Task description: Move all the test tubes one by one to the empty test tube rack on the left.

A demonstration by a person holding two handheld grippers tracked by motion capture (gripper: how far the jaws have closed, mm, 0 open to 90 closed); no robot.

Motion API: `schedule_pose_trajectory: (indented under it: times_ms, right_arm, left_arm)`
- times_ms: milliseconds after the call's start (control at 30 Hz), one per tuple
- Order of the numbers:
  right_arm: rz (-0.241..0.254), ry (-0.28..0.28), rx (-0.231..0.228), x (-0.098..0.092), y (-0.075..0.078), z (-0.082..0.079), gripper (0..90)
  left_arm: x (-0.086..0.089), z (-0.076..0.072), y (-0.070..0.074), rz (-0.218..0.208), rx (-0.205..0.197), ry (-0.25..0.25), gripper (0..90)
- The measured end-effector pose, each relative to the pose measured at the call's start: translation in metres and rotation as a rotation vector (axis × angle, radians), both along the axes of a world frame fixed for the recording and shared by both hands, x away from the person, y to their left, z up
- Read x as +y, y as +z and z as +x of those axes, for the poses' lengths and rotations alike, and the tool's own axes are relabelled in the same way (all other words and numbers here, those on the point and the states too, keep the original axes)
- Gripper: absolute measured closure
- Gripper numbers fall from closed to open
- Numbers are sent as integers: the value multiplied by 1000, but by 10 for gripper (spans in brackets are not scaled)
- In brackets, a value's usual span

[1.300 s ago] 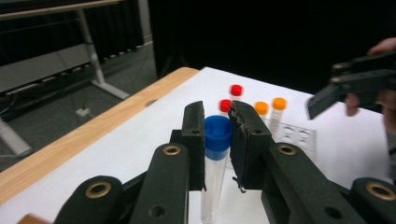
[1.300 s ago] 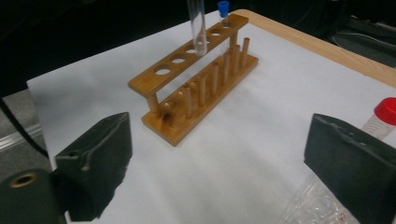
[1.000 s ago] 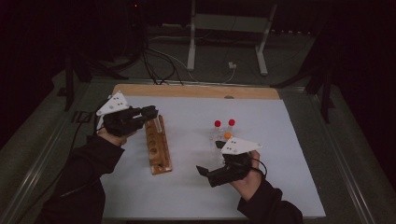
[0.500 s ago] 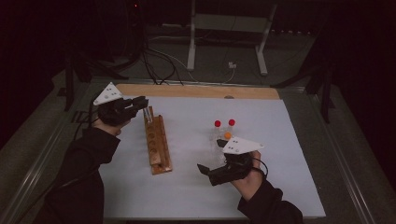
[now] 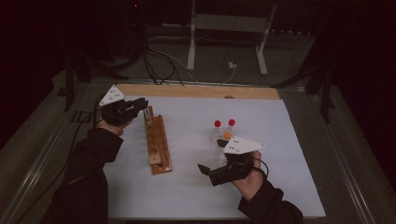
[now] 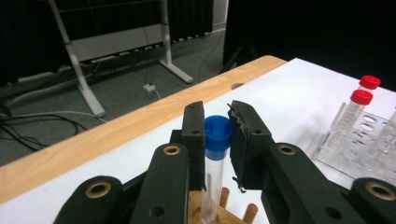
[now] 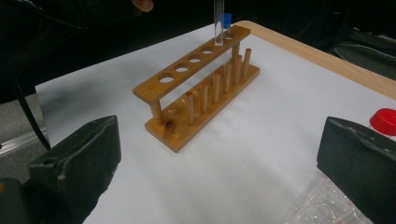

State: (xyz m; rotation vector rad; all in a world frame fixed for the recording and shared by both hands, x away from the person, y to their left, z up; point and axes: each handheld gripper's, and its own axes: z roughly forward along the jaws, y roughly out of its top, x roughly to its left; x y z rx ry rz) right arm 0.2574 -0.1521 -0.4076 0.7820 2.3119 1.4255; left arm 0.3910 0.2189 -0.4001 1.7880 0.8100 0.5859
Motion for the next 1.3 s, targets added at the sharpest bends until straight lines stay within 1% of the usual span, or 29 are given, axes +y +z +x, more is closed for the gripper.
schedule_pose_trajectory:
  times_ms: [167,400,633,733,867,900,1033,1100,1300]
  right_arm:
    - [5,1,4,0,-1,0,0]
    - [4,6,8,0,-1,0,0]
    - [4,10,13,1,-2,0,0]
    - [5,12,15,0,-2,0,0]
    - [5,15,16,0,-2,-1,0]
    - [6,16,18,0,-2,0,0]
    - [5,16,17,0,-2,0,0]
    - [6,17,16,0,-2,-1,0]
    - [16,20,16,0,0,-2,0]
  left_arm:
    - [-1,0,-11,10,13,0,778]
    - [-2,0,-28,15,33,3,778]
    - [-3,1,-41,31,51,8,778]
    - [-4,1,-44,43,52,9,778]
    - [-4,1,-49,46,61,11,777]
    - [-4,1,-51,54,62,12,777]
    - [-5,1,-55,58,68,8,776]
    - [-5,1,-55,60,67,8,776]
    - [-6,1,-53,89,67,1,772]
